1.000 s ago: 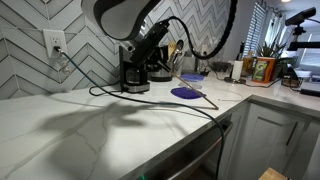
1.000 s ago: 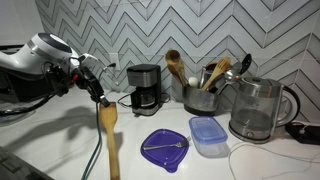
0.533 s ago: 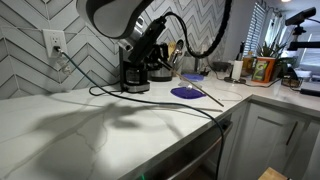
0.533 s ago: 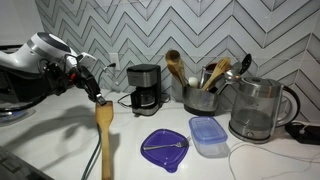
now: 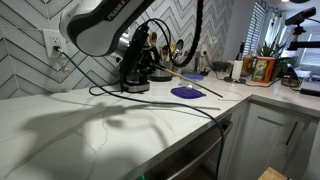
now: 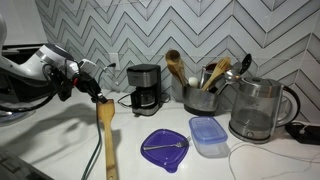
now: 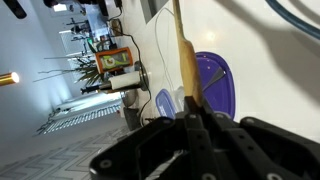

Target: Remove the wooden spatula from the silver bucket and put it on the counter

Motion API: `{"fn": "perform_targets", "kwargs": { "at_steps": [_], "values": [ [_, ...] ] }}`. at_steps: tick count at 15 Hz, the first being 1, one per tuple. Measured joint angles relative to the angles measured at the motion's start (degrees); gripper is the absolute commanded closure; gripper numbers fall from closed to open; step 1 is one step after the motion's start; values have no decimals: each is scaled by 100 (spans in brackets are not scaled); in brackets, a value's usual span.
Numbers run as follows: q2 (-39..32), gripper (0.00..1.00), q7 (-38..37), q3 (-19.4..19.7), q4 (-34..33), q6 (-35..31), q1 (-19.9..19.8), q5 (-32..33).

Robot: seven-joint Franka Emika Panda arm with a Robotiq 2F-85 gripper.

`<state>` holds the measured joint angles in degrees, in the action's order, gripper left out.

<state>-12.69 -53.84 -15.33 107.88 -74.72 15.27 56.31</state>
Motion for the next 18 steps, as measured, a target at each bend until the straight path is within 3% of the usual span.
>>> {"fn": "perform_targets", "kwargs": {
  "at_steps": [8,16,17,18],
  "values": [
    [-1055,99,-155,71,-640,-9,253,216],
    [-1513,99,-307,202,-758,-20,381,504],
    [-1541,80,-317,211,-758,-21,382,542],
    [-1564,69,-327,218,-758,-21,384,582]
  ]
}}
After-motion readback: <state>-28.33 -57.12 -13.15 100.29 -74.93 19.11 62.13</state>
